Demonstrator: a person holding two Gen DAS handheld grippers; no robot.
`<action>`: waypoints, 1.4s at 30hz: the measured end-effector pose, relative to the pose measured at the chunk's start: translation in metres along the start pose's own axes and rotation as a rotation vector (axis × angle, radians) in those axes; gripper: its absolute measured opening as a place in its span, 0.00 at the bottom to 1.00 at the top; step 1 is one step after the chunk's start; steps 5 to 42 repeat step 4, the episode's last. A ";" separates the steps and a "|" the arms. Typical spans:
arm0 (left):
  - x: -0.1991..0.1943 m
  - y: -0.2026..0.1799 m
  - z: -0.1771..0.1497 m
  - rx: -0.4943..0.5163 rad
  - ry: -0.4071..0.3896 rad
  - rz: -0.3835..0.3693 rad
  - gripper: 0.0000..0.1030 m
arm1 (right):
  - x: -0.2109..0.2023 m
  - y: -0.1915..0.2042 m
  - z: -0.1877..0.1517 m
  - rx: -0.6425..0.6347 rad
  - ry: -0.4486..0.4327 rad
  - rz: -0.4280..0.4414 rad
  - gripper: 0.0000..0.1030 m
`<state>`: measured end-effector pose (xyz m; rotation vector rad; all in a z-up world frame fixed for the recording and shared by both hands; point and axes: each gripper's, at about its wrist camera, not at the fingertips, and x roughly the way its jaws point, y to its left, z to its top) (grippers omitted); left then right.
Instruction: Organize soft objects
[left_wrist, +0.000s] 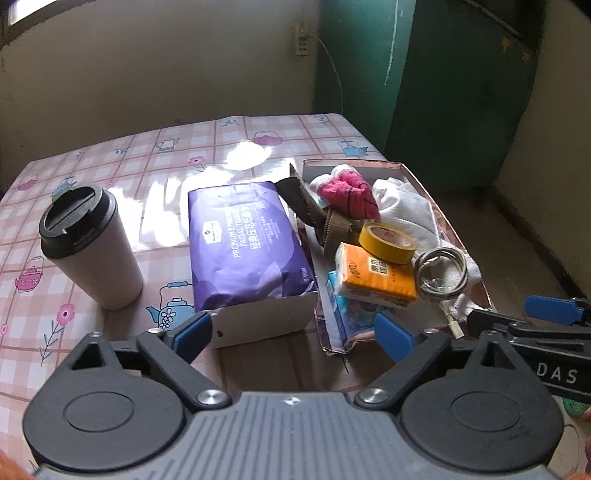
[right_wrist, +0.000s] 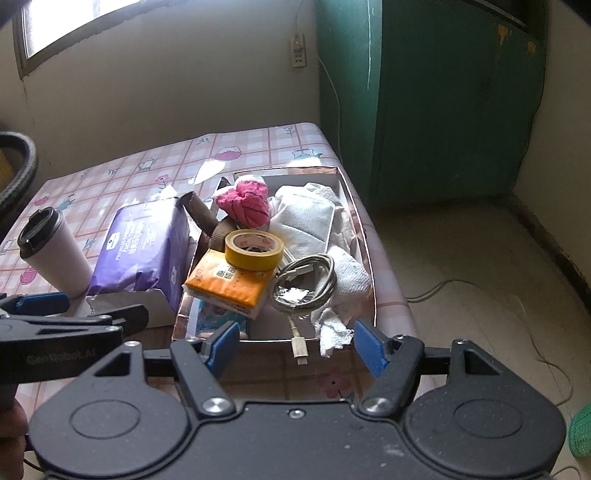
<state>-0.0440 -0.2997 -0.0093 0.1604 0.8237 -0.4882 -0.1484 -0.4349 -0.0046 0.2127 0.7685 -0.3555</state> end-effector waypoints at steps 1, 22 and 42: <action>0.001 0.001 0.000 -0.001 0.010 -0.005 0.94 | 0.000 0.000 0.000 -0.001 0.001 0.001 0.79; 0.003 0.000 0.001 0.015 0.017 -0.024 0.99 | 0.001 0.001 0.001 -0.004 0.004 0.000 0.79; 0.003 0.000 0.001 0.015 0.017 -0.024 0.99 | 0.001 0.001 0.001 -0.004 0.004 0.000 0.79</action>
